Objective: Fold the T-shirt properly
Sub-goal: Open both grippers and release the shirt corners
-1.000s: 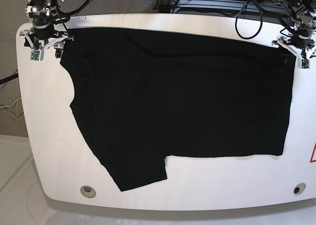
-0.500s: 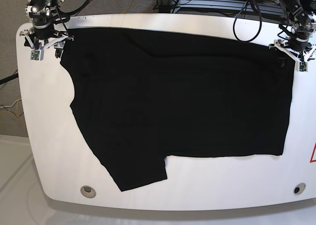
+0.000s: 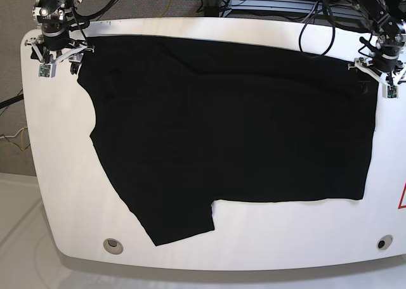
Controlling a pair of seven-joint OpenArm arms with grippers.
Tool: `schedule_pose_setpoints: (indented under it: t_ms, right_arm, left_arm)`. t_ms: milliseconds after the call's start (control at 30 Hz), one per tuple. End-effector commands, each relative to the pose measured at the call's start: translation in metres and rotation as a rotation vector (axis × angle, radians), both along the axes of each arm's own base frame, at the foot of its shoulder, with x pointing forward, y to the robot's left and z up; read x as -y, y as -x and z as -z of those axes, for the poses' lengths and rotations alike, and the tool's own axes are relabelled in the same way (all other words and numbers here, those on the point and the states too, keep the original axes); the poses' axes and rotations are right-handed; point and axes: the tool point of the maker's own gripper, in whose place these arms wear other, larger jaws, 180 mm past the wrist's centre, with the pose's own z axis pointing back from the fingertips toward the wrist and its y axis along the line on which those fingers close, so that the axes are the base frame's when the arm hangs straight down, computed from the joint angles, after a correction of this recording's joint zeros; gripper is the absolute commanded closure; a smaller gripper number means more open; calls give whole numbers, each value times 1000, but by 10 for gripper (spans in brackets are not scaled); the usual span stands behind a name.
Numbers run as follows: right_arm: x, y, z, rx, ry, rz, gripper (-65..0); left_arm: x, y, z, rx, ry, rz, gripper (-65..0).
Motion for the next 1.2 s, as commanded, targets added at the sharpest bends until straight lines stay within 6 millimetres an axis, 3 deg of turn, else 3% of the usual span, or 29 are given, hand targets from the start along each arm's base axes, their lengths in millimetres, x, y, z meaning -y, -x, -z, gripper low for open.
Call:
schedule_pose_setpoints:
  t_ms: [0, 367, 867, 1167]
  right_arm:
    - [5, -7, -13, 45, 27, -3, -401]
    - [5, -7, -13, 45, 26, -2, -401]
    - [4, -7, -12, 44, 23, -3, -401]
    - [-10, -15, -10, 40, 13, -54, -401]
  left_arm:
    - [0, -15, -25, 88, -32, 8, -392]
    - [13, -21, -47, 143, -65, 23, -392]
    - [12, -19, -47, 140, -66, 20, -392]
    - [12, -12, -42, 120, -66, 20, -392]
